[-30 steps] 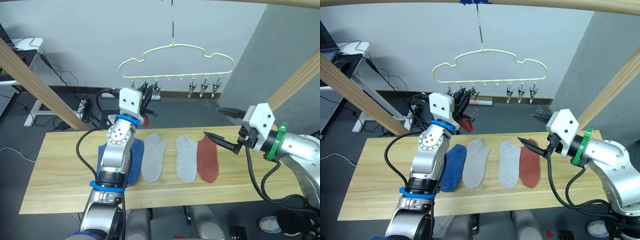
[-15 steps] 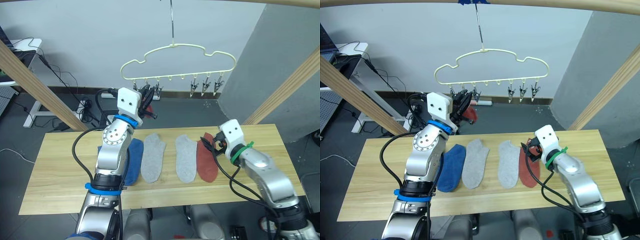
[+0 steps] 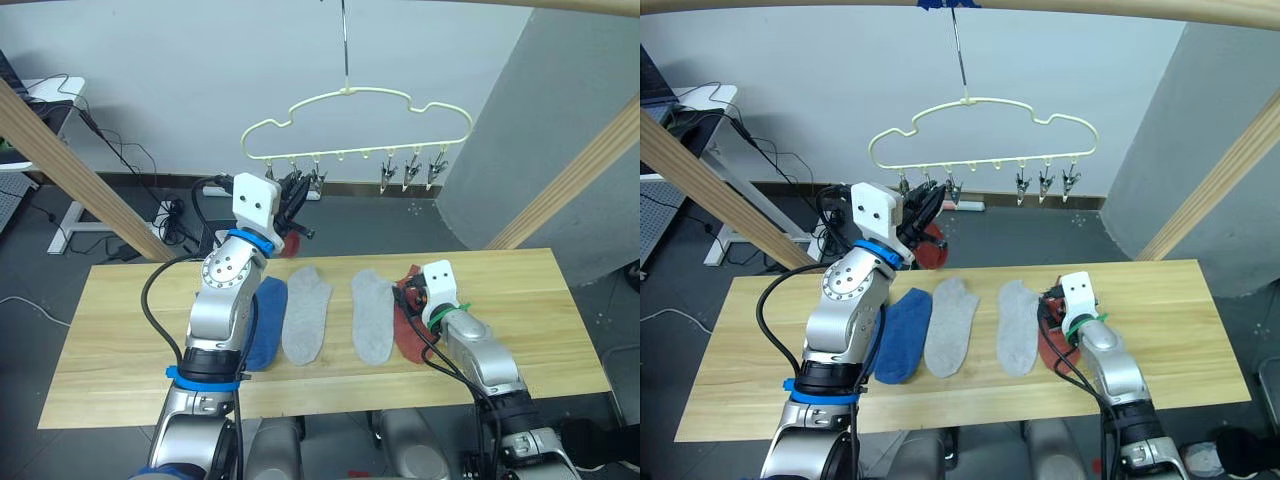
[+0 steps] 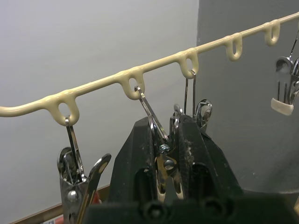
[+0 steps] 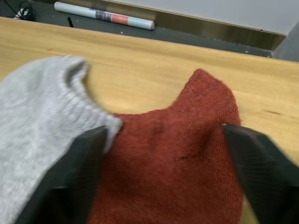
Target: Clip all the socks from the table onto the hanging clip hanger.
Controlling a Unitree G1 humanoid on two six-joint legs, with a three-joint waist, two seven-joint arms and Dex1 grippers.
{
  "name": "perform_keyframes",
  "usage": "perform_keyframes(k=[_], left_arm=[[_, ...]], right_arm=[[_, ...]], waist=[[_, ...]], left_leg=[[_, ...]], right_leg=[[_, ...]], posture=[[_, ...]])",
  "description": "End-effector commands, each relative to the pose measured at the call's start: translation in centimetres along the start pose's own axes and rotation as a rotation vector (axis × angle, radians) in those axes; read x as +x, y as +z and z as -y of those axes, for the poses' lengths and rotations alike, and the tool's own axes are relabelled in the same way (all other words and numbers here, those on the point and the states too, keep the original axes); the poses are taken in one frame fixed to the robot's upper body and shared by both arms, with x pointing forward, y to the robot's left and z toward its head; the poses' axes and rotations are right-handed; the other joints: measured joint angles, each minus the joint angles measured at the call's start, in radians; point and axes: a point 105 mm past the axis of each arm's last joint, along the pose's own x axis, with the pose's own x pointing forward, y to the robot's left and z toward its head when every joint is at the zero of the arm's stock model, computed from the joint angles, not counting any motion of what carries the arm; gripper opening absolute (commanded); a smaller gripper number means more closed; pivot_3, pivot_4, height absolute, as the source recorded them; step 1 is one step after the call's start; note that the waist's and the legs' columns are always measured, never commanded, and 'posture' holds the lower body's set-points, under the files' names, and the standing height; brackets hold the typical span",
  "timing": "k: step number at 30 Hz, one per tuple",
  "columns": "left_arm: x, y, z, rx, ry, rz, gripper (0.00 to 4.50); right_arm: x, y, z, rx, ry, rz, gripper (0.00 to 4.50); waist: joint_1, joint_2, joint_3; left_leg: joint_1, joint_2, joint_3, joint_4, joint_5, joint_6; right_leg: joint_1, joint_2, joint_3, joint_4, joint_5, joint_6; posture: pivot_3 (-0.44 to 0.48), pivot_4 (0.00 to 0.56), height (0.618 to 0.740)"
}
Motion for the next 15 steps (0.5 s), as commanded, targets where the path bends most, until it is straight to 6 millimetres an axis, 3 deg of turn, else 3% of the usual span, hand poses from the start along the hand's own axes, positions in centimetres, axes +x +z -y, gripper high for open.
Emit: perform_keyframes(k=[1, 8, 15], left_arm=[[0.05, 1.97, -0.02, 0.007, -0.019, 0.060, 0.30], [-0.19, 1.98, -0.45, 0.001, -0.022, 0.048, 0.30], [-0.47, 1.84, -0.70, 0.007, -0.016, 0.038, 0.30]], right_arm=[[-0.06, -1.04, 0.95, -0.003, -0.029, -0.026, 2.62], [-0.30, -1.26, 0.48, 0.026, -0.006, -0.015, 0.13], [-0.61, -0.57, 0.05, 0.047, 0.021, 0.017, 0.00]], waist=[[0.000, 0.000, 0.000], [0.000, 0.000, 0.000], [0.001, 0.000, 0.000]], left_leg=[[0.000, 0.000, 0.000, 0.000, 0.000, 0.000], [0.000, 0.000, 0.000, 0.000, 0.000, 0.000], [0.000, 0.000, 0.000, 0.000, 0.000, 0.000]], right_leg=[[0.000, 0.000, 0.000, 0.000, 0.000, 0.000], [0.000, 0.000, 0.000, 0.000, 0.000, 0.000], [0.000, 0.000, 0.000, 0.001, 0.000, 0.000]], posture=[[-0.187, 0.305, 0.740], [-0.185, 0.302, 0.740], [-0.181, 0.299, 0.740]])
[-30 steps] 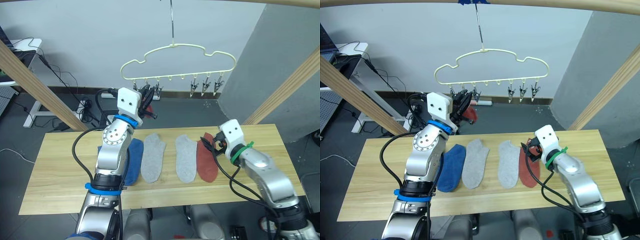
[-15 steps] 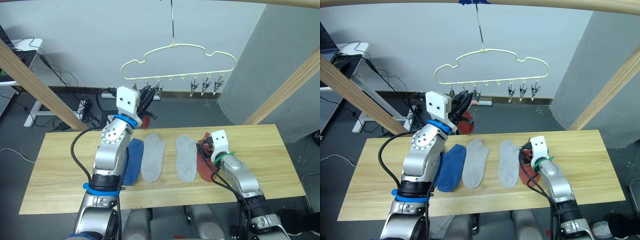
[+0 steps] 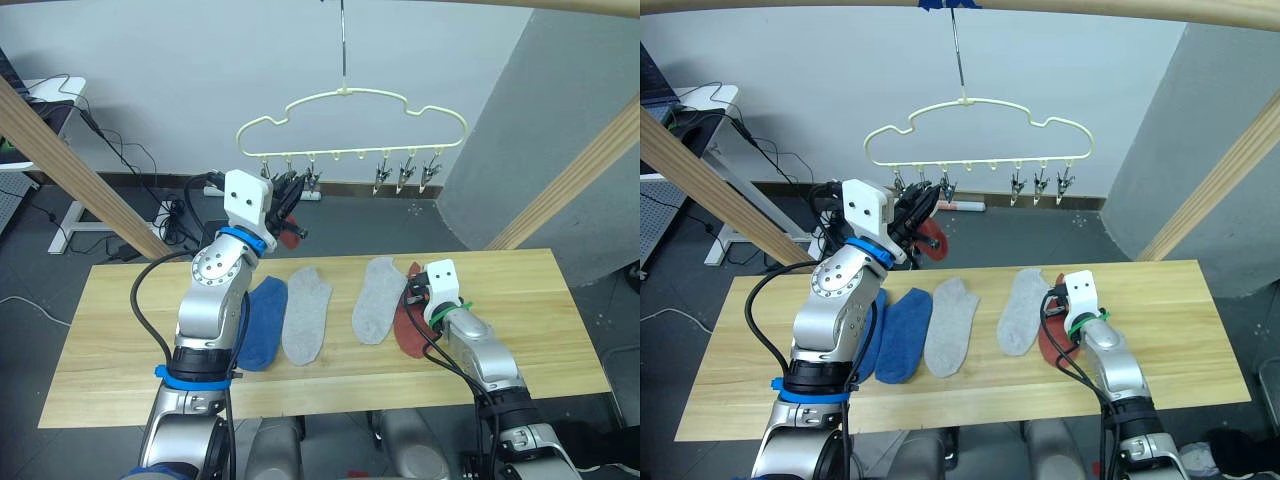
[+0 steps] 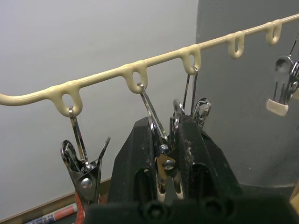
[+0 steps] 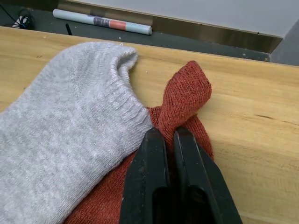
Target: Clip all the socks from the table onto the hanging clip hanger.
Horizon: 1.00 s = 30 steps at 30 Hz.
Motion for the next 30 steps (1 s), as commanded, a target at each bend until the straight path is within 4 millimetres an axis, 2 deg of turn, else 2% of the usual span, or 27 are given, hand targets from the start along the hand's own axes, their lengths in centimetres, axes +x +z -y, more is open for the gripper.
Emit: perform_keyframes(k=[1, 7, 14, 20, 23, 27, 30], left_arm=[[-0.2, 1.6, 0.1, 0.019, -0.012, 0.055, 0.30], [-0.3, 1.8, 0.0, 0.013, -0.012, 0.058, 0.30], [-0.7, 1.9, -0.2, 0.015, -0.017, 0.052, 0.30], [-0.8, 1.9, -0.2, 0.012, -0.018, 0.047, 0.30], [-0.9, 1.8, -0.2, 0.009, -0.020, 0.044, 0.30], [-0.9, 1.7, -0.1, 0.008, -0.025, 0.040, 0.30], [-0.9, 1.7, 0.0, 0.008, -0.027, 0.039, 0.30]], right_arm=[[-0.4, -0.1, -0.1, 0.021, 0.011, 0.006, 0.00], [-1.4, 1.5, 1.0, -0.076, -0.038, 0.077, 0.00], [-4.0, 2.9, 0.3, -0.050, 0.020, 0.121, 0.00], [-4.9, 4.1, -0.6, -0.046, 0.101, 0.138, 0.00], [-5.1, 4.2, -1.2, -0.062, 0.149, 0.116, 0.00], [-4.7, 3.4, -0.9, -0.052, 0.141, 0.070, 0.00], [-4.5, 3.3, -0.6, -0.053, 0.123, 0.064, 0.81]], waist=[[0.000, 0.000, 0.000], [0.001, 0.000, 0.000], [0.002, 0.000, 0.000], [0.002, 0.000, 0.000], [0.002, 0.000, 0.000], [0.003, 0.000, 0.000], [0.002, 0.000, 0.000]], left_leg=[[0.000, 0.000, 0.000, 0.000, 0.000, 0.000], [0.000, 0.000, 0.000, 0.000, 0.000, 0.000], [0.000, 0.000, 0.000, 0.000, 0.000, 0.000], [0.000, 0.000, 0.000, 0.000, 0.000, 0.000], [0.000, 0.000, 0.000, 0.000, 0.000, 0.000], [0.000, 0.000, 0.000, 0.000, 0.000, 0.000], [0.000, 0.000, 0.000, 0.000, 0.000, 0.000]], right_leg=[[0.000, 0.000, 0.000, 0.000, 0.000, 0.000], [0.000, 0.000, 0.000, 0.000, 0.000, 0.000], [0.000, 0.000, 0.000, 0.000, 0.000, 0.000], [0.000, 0.000, 0.000, 0.000, 0.000, 0.000], [0.000, 0.000, 0.000, 0.000, 0.000, 0.000], [0.000, 0.000, 0.000, 0.000, 0.000, 0.000], [0.000, 0.000, 0.000, 0.000, 0.000, 0.000]], posture=[[-0.181, 0.299, 0.740], [-0.173, 0.298, 0.740], [-0.173, 0.298, 0.740], [-0.171, 0.299, 0.740], [-0.171, 0.299, 0.740], [-0.174, 0.297, 0.740], [-0.173, 0.295, 0.740]])
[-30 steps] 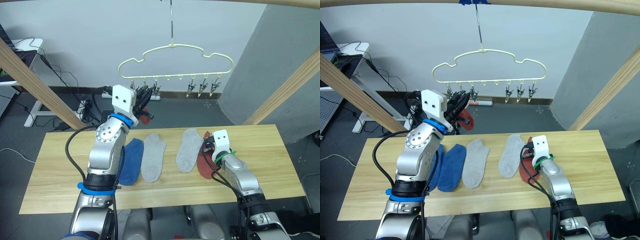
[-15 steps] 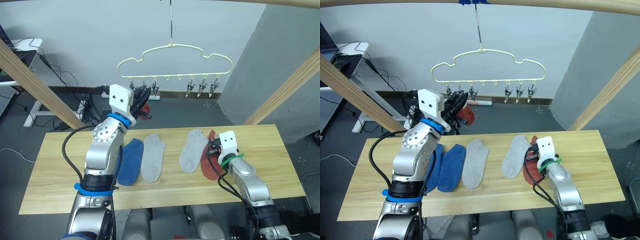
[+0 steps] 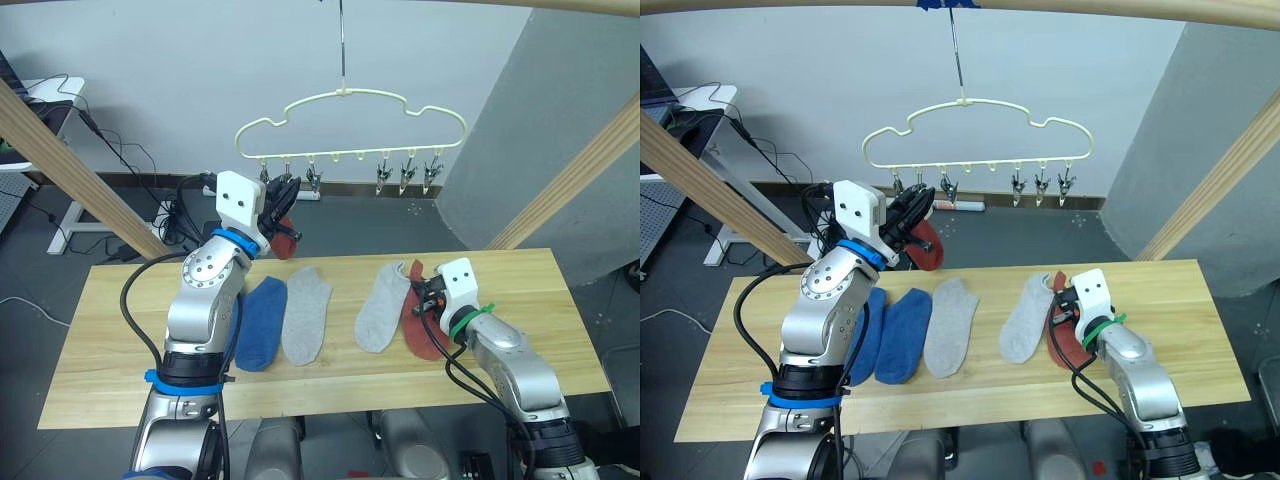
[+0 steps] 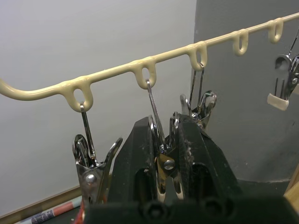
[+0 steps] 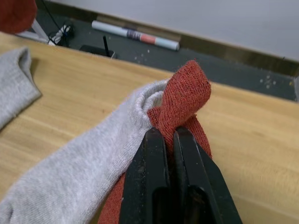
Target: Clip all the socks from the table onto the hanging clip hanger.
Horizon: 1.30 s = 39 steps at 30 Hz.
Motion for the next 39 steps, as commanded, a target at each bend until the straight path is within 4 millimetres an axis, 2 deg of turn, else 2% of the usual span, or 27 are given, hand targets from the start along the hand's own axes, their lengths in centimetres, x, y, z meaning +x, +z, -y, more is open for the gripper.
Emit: perform_keyframes(k=[1, 4, 11, 21, 29, 32, 37, 39], left_arm=[[-0.2, 1.5, 0.4, 0.018, -0.016, 0.054, 0.30], [-0.1, 1.4, 0.4, 0.019, -0.017, 0.052, 0.30], [-0.2, 1.3, 0.5, 0.020, -0.022, 0.049, 0.30], [-0.1, 1.2, 0.6, 0.021, -0.022, 0.049, 0.30], [-0.1, 1.2, 0.7, 0.022, -0.023, 0.048, 0.30], [-0.2, 1.2, 0.7, 0.022, -0.022, 0.048, 0.30], [-0.3, 1.3, 0.8, 0.013, -0.029, 0.050, 0.30], [-0.3, 1.4, 1.0, -0.004, -0.046, 0.052, 0.30]], right_arm=[[0.1, 0.5, 0.2, -0.013, -0.011, 0.014, 1.14], [0.3, -0.3, 0.6, -0.043, -0.039, -0.021, 2.21], [0.9, -1.1, 2.2, -0.069, -0.140, -0.044, 2.22], [2.0, -1.9, 4.1, -0.003, -0.211, -0.061, 2.22], [3.3, -2.9, 4.0, 0.102, -0.208, -0.100, 2.22], [3.5, -3.1, 3.9, 0.124, -0.204, -0.115, 1.63], [3.3, -3.1, 3.8, 0.114, -0.196, -0.112, 0.01], [3.1, -2.5, 3.8, 0.078, -0.183, -0.089, 0.00]], waist=[[0.000, 0.000, 0.000], [0.000, 0.000, 0.000], [-0.001, 0.000, 0.000], [0.000, 0.000, 0.000], [-0.001, 0.000, 0.000], [-0.001, 0.000, 0.000], [-0.001, 0.000, 0.000], [-0.001, 0.000, 0.000]], left_leg=[[0.000, 0.000, 0.000, 0.000, 0.000, 0.000], [0.000, 0.000, 0.000, 0.000, 0.000, 0.000], [0.000, 0.000, 0.000, 0.000, 0.000, 0.000], [0.000, 0.000, 0.000, 0.000, 0.000, 0.000], [0.000, 0.000, 0.000, 0.001, 0.000, 0.000], [0.000, 0.000, 0.000, 0.001, 0.000, 0.000], [0.000, 0.000, 0.000, 0.001, 0.000, 0.000], [0.000, 0.000, 0.000, 0.001, 0.000, 0.000]], right_leg=[[0.000, 0.000, 0.000, 0.000, 0.000, 0.000], [0.000, 0.000, 0.000, 0.000, 0.000, 0.000], [0.000, 0.000, 0.000, 0.000, 0.000, 0.000], [0.000, 0.000, 0.000, 0.000, 0.000, 0.000], [0.000, 0.000, 0.000, 0.001, 0.000, 0.000], [0.000, 0.000, 0.000, 0.001, 0.000, 0.000], [0.000, 0.000, 0.000, 0.001, 0.000, 0.000], [0.000, 0.000, 0.000, 0.001, 0.000, 0.000]], posture=[[-0.173, 0.295, 0.740], [-0.173, 0.293, 0.740], [-0.173, 0.293, 0.740], [-0.169, 0.290, 0.740], [-0.166, 0.290, 0.740], [-0.164, 0.289, 0.740], [-0.164, 0.289, 0.740], [-0.164, 0.289, 0.740]])
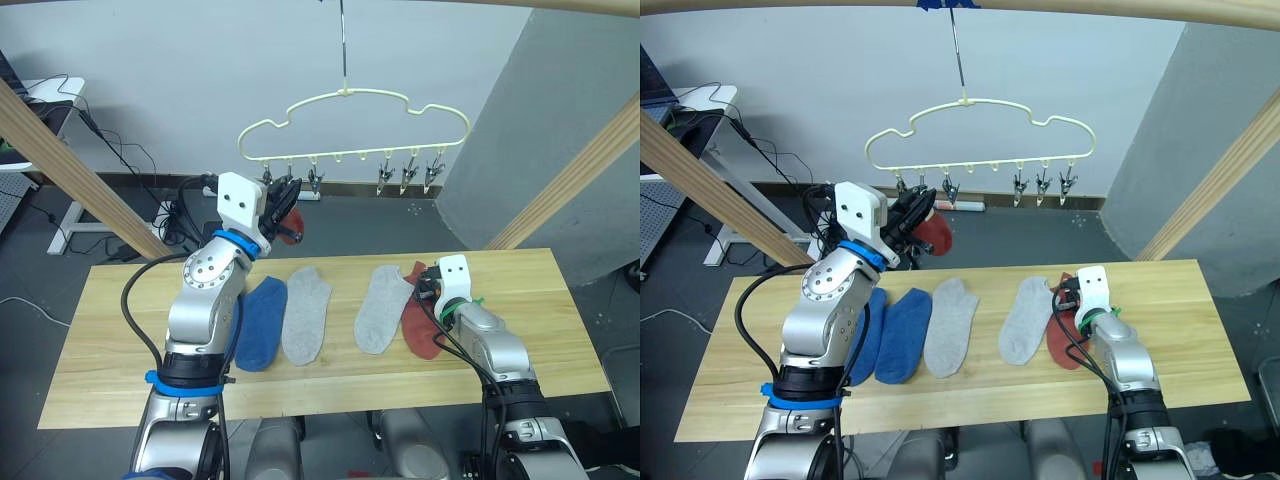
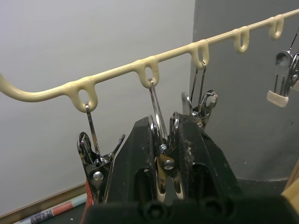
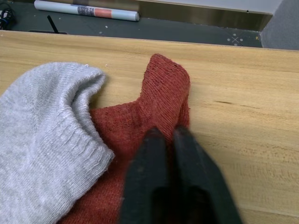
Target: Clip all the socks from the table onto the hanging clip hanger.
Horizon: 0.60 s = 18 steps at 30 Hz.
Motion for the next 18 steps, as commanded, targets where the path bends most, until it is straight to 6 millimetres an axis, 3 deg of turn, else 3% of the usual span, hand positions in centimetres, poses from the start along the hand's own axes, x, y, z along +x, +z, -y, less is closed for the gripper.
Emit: perform_keyframes(k=[1, 5, 11, 18], left_arm=[[-0.2, 1.5, 0.8, -0.011, -0.046, 0.053, 0.30], [-0.1, 2.4, 1.2, -0.071, -0.085, 0.066, 0.30], [-0.2, 3.3, 1.5, -0.160, -0.136, 0.052, 0.30], [-0.3, 4.3, 1.8, -0.253, -0.170, 0.039, 0.30]], right_arm=[[-0.7, 0.5, 0.4, -0.047, 0.006, 0.030, 0.00], [-2.6, 5.0, -1.2, -0.315, 0.137, 0.207, 0.00], [-4.9, 9.8, -5.4, -0.604, 0.332, 0.415, 0.00], [-5.0, 12.4, -11.0, -0.691, 0.472, 0.549, 0.00]], waist=[[0.000, 0.000, 0.000], [0.000, 0.000, 0.000], [-0.003, 0.000, 0.000], [0.000, 0.000, 0.000]], left_leg=[[0.000, 0.000, 0.000, 0.000, 0.000, 0.000], [0.000, 0.000, 0.000, 0.000, 0.000, 0.000], [0.000, -0.001, 0.000, 0.000, 0.000, 0.000], [0.000, 0.000, -0.001, 0.000, 0.000, 0.000]], right_leg=[[0.000, 0.000, 0.000, 0.000, 0.000, 0.000], [0.000, 0.000, 0.000, 0.000, 0.000, 0.000], [0.000, 0.002, -0.001, 0.000, 0.000, 0.001], [0.000, 0.001, -0.001, 0.000, 0.000, 0.001]], posture=[[-0.164, 0.289, 0.740], [-0.159, 0.296, 0.740], [-0.165, 0.298, 0.740], [-0.160, 0.295, 0.740]])
